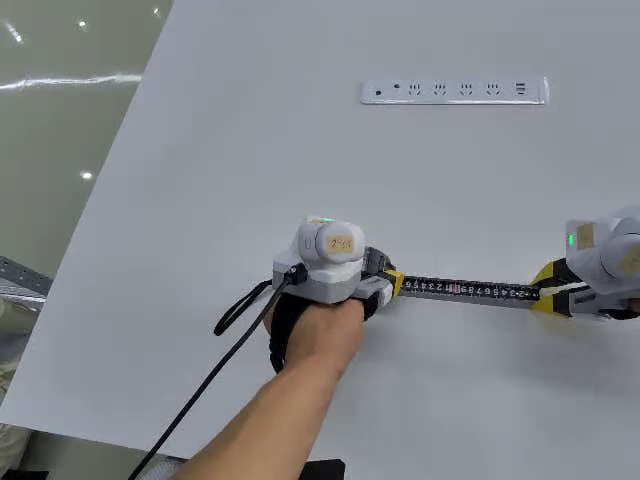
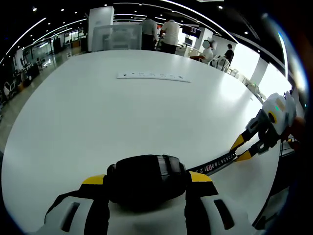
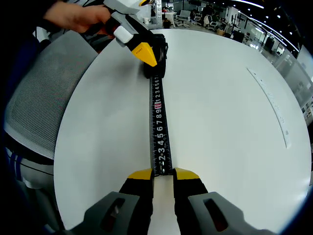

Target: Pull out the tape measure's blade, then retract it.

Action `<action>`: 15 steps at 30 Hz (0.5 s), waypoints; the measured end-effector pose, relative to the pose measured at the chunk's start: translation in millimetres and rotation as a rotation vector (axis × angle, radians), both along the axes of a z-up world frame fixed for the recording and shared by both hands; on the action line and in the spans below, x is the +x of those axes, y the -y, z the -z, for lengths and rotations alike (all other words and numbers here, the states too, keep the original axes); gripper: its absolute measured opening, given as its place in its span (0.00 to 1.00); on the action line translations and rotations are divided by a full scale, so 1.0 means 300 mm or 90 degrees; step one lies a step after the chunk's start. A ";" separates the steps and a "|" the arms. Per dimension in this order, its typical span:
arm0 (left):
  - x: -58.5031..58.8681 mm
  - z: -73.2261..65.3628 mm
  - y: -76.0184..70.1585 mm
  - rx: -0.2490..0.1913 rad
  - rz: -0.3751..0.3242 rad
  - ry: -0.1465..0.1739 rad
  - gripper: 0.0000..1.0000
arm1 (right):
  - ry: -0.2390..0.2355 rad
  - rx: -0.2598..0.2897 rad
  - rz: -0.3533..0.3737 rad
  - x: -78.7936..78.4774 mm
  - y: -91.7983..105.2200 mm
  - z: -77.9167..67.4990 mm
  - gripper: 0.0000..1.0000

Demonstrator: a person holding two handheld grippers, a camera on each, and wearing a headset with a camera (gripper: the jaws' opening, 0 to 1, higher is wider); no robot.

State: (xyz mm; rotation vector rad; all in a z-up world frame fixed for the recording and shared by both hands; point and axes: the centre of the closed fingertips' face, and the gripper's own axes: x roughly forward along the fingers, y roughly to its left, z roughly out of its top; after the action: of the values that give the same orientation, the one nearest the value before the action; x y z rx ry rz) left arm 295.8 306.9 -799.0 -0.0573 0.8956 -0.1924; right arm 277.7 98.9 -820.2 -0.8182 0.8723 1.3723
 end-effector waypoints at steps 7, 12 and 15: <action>0.001 0.000 0.000 -0.001 0.000 0.000 0.59 | -0.002 0.008 -0.001 -0.002 -0.030 0.001 0.10; 0.001 -0.001 0.000 0.000 0.000 0.000 0.59 | -0.001 0.013 0.000 -0.004 -0.047 0.002 0.11; 0.001 -0.002 0.001 -0.001 0.000 0.000 0.59 | -0.003 0.016 -0.001 -0.005 -0.055 0.001 0.10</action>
State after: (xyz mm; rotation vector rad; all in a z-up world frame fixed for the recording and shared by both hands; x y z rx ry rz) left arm 296.1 306.7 -798.5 -0.0578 0.8948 -0.1933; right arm 276.2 115.3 -820.6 -0.7968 0.8569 1.3836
